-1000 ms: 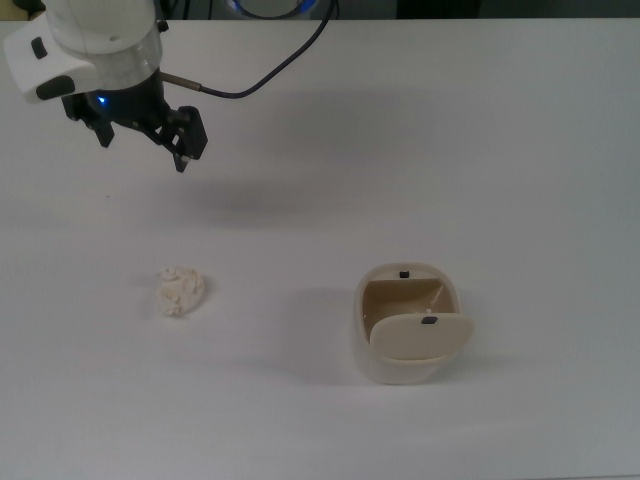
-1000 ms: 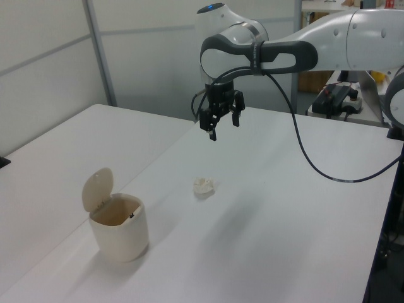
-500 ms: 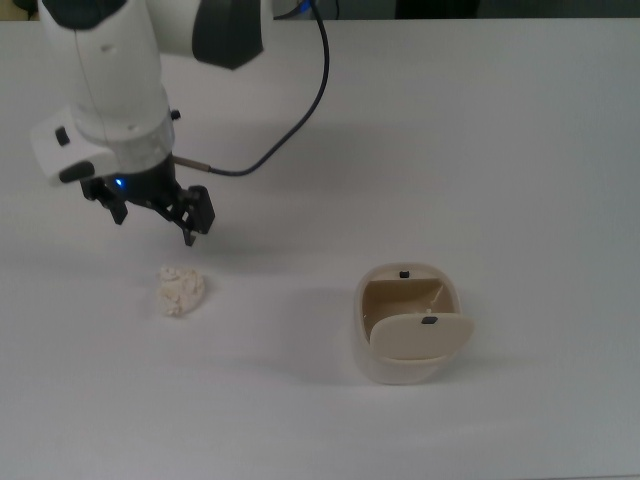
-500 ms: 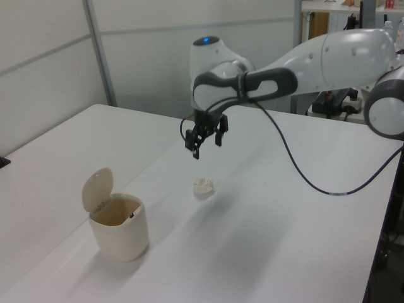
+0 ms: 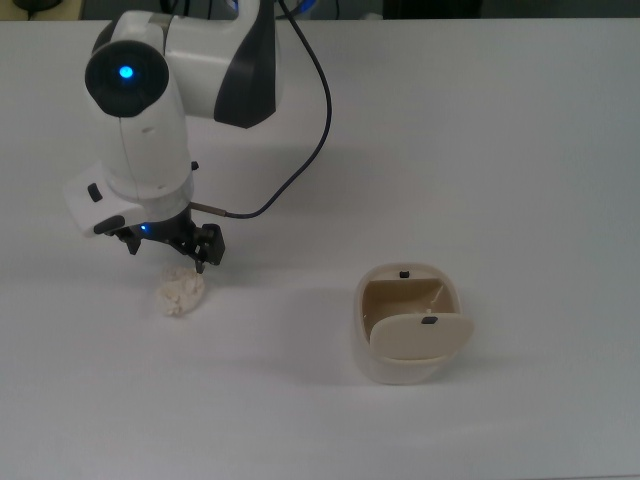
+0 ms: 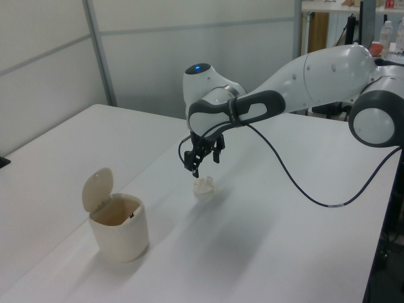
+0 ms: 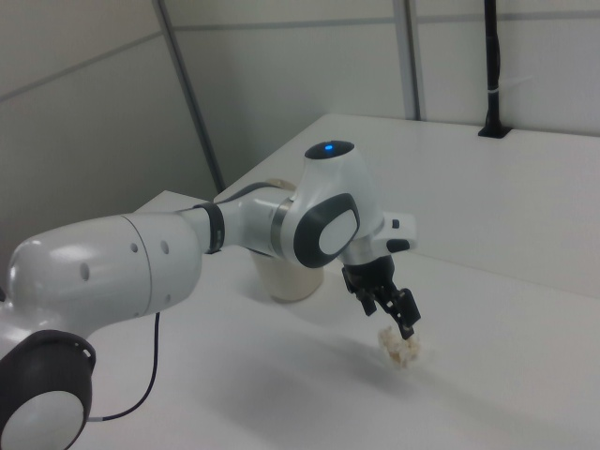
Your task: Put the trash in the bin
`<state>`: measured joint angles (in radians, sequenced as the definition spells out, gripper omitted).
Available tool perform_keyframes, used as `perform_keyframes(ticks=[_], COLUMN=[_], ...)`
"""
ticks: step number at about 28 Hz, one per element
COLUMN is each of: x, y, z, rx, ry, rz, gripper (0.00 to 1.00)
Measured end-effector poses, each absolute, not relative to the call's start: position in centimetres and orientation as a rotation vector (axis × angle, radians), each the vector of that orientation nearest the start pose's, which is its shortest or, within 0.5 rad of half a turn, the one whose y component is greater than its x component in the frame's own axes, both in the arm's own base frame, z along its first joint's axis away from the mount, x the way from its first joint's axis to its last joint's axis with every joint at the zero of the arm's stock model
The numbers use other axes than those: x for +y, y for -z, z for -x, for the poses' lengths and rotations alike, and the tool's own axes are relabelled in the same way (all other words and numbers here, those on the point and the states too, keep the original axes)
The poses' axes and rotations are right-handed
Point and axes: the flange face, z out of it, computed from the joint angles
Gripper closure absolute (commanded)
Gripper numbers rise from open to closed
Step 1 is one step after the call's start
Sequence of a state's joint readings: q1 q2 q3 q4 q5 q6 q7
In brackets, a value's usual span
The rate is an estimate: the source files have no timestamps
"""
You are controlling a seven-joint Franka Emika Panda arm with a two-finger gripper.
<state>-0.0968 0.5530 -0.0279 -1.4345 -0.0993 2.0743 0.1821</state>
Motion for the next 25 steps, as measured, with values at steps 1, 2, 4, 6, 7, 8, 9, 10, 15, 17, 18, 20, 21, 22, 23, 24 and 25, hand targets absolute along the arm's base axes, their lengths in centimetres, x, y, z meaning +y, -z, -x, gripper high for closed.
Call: perform_keyframes(ticks=[1,2,4,6,7,8,9,10,15,17,18,20,21,22,23,24,25], x=[-9.1,-9.0,-8.7,-8.3,-8.2,-8.0,-7.9,-7.8,-7.6,-7.6,-7.6,-7.6,-7.6,-7.6,-7.7,-7.7,-7.7], y=[-37.6,-37.0,-35.8,-34.8,-34.3,-33.8,-33.6,-33.4,-32.6,-32.4,-32.3,-32.1,-32.0,-31.9,-31.8,-31.7,-31.6], z=[-71.3,-71.4,-71.6,-71.8,-71.9,-72.0,-72.1,-72.1,-72.2,-72.2,-72.2,-72.2,-72.2,-72.2,-72.2,-72.2,-72.2], rx=[0.41,0.404,0.385,0.374,0.372,0.375,0.376,0.377,0.382,0.38,0.379,0.378,0.376,0.373,0.368,0.364,0.36], ry=[0.144,0.144,0.145,0.145,0.148,0.153,0.154,0.155,0.147,0.144,0.142,0.138,0.136,0.135,0.134,0.133,0.132], rz=[3.219,3.224,3.235,3.246,3.251,3.257,3.26,3.263,3.271,3.274,3.276,3.277,3.279,3.283,3.289,3.294,3.3], gripper=[0.0,0.0,0.0,0.0,0.0,0.0,0.0,0.0,0.0,0.05,0.09,0.23,0.31,0.4,0.5,0.61,0.79])
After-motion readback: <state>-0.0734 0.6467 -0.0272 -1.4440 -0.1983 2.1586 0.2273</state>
